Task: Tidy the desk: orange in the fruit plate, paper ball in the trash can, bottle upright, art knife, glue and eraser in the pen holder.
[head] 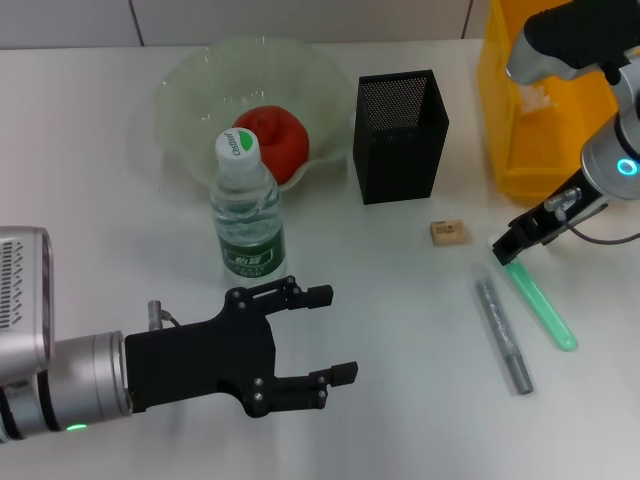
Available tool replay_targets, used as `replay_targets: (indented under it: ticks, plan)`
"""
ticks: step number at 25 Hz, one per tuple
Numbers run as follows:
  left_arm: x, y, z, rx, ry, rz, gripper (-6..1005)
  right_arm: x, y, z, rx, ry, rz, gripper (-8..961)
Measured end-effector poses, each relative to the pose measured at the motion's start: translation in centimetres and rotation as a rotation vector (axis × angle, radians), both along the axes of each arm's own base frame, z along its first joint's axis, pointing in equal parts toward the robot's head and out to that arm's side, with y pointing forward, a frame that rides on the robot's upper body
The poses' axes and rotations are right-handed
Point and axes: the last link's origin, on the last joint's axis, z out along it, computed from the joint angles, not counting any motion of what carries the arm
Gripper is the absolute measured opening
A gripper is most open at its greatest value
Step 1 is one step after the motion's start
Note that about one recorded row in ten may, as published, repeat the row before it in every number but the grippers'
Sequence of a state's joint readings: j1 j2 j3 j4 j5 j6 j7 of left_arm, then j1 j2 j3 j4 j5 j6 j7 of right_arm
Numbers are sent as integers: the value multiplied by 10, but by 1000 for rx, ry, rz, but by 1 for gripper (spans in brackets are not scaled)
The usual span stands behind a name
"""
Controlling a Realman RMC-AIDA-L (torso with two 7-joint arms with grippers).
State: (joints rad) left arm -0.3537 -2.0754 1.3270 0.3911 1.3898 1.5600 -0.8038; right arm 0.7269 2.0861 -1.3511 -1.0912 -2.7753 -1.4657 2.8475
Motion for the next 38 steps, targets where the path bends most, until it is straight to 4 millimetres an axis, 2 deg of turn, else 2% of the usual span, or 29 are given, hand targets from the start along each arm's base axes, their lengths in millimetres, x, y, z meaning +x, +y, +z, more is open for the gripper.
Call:
replay_targets:
  ticks: [7,38]
  plan:
    - [1,1,0,0,0,-3,797,-2,1,-5,-15,-8,4,611]
    - [0,0,1,6,-6,7,795,10,1,-17,-42,-19,-34,226]
